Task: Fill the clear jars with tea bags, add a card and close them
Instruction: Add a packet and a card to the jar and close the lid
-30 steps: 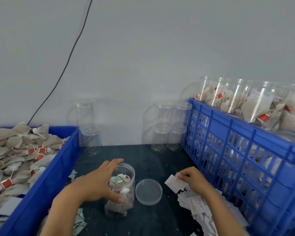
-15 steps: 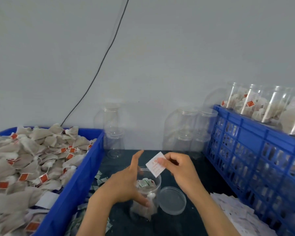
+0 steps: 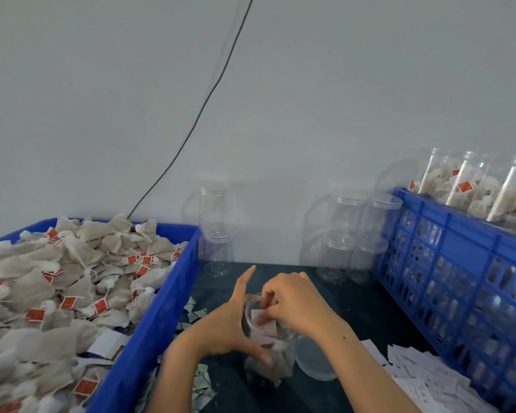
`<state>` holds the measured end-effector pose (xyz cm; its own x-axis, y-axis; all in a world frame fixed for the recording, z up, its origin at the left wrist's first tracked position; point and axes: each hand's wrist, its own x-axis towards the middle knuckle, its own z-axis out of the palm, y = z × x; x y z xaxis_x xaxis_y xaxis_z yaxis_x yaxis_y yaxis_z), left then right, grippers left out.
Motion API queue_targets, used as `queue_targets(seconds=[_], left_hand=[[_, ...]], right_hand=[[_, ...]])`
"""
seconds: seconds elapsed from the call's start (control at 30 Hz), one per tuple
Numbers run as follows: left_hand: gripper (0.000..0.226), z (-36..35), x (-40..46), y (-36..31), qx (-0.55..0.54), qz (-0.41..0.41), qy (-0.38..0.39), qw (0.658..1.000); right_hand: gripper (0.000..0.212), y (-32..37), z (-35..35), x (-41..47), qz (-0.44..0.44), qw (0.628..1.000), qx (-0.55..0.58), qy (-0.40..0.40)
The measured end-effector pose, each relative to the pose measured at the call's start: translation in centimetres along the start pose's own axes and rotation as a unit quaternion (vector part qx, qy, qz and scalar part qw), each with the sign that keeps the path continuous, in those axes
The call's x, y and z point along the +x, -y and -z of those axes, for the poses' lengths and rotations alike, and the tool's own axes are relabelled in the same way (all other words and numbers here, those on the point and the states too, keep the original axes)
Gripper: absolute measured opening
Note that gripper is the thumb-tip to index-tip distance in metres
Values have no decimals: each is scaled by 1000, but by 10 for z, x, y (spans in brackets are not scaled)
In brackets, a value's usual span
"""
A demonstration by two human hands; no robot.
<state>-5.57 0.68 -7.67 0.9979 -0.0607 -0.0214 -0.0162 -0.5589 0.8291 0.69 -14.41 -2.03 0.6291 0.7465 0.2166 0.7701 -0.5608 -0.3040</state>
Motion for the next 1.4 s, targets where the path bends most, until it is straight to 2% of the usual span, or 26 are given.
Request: queue_targets(seconds=[0.1,0.2,0.33,0.4,0.5,0.57,0.63,0.67,0.7,0.77,0.8,0.93,1.0,1.1,1.17,1.3,1.4], left_hand=[[140,0,2,3,-4,11,12,1000],[130,0,4,7,-6,15,19,1000],[112,0,5,7,-7,11,23,1000],[107,0,5,7,0,10,20,1000],[98,-1,5,9,7,7,12,1000],[92,-1,4,8,11,6,11,1000],[84,-1,4,7,9,-1,16,1000],[82,-1,3,6,6,-4,17,1000],[81,-2,3,5,3,-5,17,1000],[81,-3,2,4,-1,-7,15,1000],[81,-3,2,4,-3,-7,14,1000],[80,-3,4,2,12,-5,25,1000],[79,-4,5,-2,25,-4,30,999],[79,-3,4,-7,23,12,28,999],[87,-6,4,-7,18,18,16,1000],[121,-41,6,0,-63,28,-93,993],[112,-77,6,18,-117,16,-166,979]], right_hand=[[19,4,-2,0,-57,995,56,-52],[17,6,-5,0,-85,995,36,-39],[19,7,-1,-3,-42,999,-33,6],[18,-1,5,-5,-28,999,30,2],[3,-26,17,-15,-37,975,188,-113],[11,-50,14,-27,-71,953,200,-216],[16,-74,-2,-40,-133,938,182,-262],[13,-83,-14,-46,-166,940,169,-244],[21,-91,-28,-51,-201,947,153,-198],[56,-101,-55,-61,-240,959,127,-83],[69,-103,-66,-65,-246,959,126,-55],[101,-102,-84,-69,-238,965,111,-10],[114,-104,-84,-69,-231,960,160,7],[117,-108,-84,-74,-201,958,205,0],[112,-111,-86,-77,-183,955,227,-48],[100,-106,-90,-77,-140,903,375,-153],[97,-103,-93,-75,-146,841,484,-193]])
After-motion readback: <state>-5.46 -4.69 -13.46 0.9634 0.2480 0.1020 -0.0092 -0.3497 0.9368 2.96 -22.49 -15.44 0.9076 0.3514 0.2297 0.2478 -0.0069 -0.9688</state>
